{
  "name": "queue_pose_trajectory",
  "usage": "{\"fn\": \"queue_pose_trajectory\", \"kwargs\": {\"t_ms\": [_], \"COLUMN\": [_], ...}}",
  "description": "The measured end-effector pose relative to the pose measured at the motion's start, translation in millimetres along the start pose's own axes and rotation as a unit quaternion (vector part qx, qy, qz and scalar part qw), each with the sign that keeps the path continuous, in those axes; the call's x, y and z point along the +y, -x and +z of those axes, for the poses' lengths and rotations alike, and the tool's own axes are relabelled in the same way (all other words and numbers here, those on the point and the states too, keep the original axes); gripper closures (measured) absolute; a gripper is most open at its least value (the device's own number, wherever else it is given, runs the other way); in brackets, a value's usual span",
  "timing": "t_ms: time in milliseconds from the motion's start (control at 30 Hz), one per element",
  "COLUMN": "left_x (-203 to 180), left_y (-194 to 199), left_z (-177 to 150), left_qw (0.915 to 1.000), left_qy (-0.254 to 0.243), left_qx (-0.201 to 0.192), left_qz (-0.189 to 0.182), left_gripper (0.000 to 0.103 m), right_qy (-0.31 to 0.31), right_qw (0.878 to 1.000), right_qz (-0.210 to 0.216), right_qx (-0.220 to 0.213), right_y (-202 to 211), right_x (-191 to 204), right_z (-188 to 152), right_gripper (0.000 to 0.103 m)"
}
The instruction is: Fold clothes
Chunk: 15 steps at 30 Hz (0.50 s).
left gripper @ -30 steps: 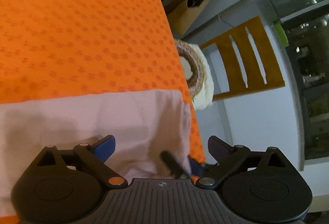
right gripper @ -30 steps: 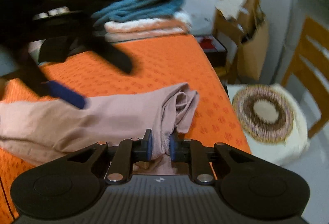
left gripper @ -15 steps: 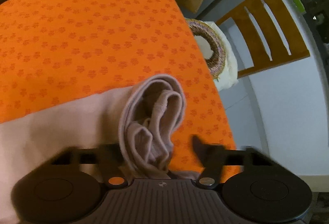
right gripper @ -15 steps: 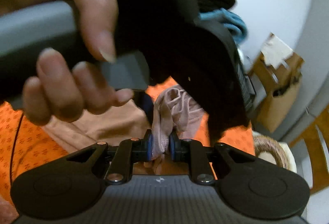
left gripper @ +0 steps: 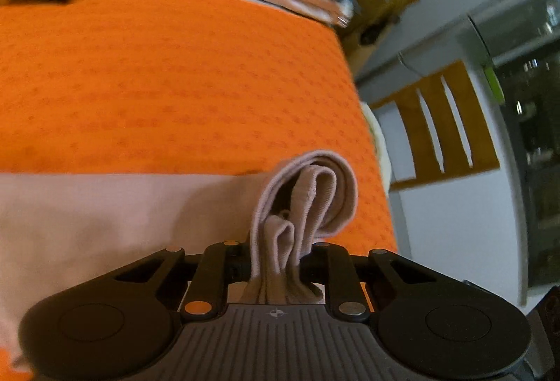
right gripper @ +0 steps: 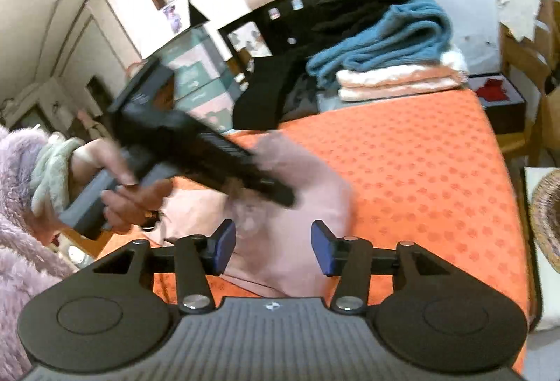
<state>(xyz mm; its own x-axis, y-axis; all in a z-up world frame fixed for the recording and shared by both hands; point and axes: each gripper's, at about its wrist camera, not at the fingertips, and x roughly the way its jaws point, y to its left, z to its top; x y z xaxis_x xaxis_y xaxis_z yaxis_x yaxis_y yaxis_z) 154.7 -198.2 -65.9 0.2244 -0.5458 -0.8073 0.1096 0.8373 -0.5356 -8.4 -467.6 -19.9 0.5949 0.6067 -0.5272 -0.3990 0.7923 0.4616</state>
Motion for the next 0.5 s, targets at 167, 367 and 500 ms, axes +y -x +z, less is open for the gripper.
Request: {"fn": "queue_pose_trajectory", "kwargs": {"t_ms": [167, 367, 500], "left_x": [49.9, 78.1, 90.5], "left_y": [10.9, 15.8, 24.8], "left_z": [-12.2, -24.5, -24.3], "left_qw": [0.9975, 0.9926, 0.9903], "left_qy": [0.060, 0.101, 0.109], "left_qx": [-0.036, -0.053, -0.063], "left_qz": [-0.002, -0.042, -0.059], "left_gripper": [0.080, 0.080, 0.080], "right_qy": [-0.008, 0.021, 0.052], "right_qw": [1.000, 0.999, 0.997], "right_qz": [-0.021, -0.022, -0.014], "right_qx": [0.011, 0.038, 0.056], "right_y": [-8.8, -41.1, -55.7], "right_x": [-5.8, 3.4, 18.8], "right_z": [-5.9, 4.6, 11.8], "right_gripper": [0.049, 0.049, 0.049]}}
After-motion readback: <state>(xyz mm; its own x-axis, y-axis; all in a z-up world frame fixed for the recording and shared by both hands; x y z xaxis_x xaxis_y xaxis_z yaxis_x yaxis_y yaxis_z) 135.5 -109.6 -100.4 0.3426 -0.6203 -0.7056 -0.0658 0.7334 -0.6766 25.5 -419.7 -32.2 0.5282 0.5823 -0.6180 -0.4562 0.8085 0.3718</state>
